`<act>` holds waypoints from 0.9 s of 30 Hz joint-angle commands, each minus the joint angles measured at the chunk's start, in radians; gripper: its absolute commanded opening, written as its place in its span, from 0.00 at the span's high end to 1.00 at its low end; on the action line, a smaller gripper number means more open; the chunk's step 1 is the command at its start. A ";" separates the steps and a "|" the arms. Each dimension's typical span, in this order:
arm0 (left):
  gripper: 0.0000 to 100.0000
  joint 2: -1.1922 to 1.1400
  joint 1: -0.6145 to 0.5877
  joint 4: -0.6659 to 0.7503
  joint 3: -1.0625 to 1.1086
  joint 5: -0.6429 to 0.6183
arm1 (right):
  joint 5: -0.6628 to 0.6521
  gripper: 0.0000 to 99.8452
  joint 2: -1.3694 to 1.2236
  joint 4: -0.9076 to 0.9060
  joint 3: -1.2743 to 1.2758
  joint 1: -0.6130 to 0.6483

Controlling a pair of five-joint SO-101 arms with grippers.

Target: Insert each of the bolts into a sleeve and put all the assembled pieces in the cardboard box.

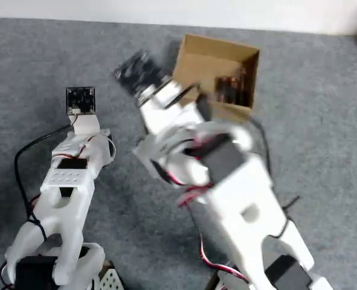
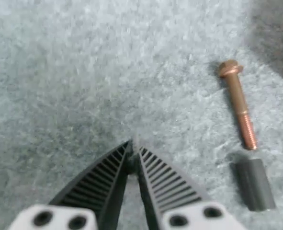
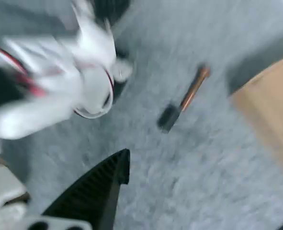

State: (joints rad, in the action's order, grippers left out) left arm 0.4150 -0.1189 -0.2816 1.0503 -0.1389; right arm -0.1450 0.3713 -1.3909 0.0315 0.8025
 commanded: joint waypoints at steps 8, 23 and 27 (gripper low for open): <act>0.99 0.010 -0.071 -0.008 -0.051 -0.080 | 0.011 0.51 -0.331 0.490 0.306 -0.016; 0.99 0.008 -0.111 -0.008 -0.067 -0.107 | 0.216 0.51 -1.029 0.335 -0.374 -0.042; 0.99 0.008 -0.110 -0.008 -0.067 -0.109 | 0.218 0.51 -1.130 0.326 -0.452 -0.042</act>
State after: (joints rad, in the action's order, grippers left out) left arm 0.4150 -0.2248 -0.2816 1.0273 -0.2371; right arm 0.0560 -0.7043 -1.0641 -0.3521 0.7779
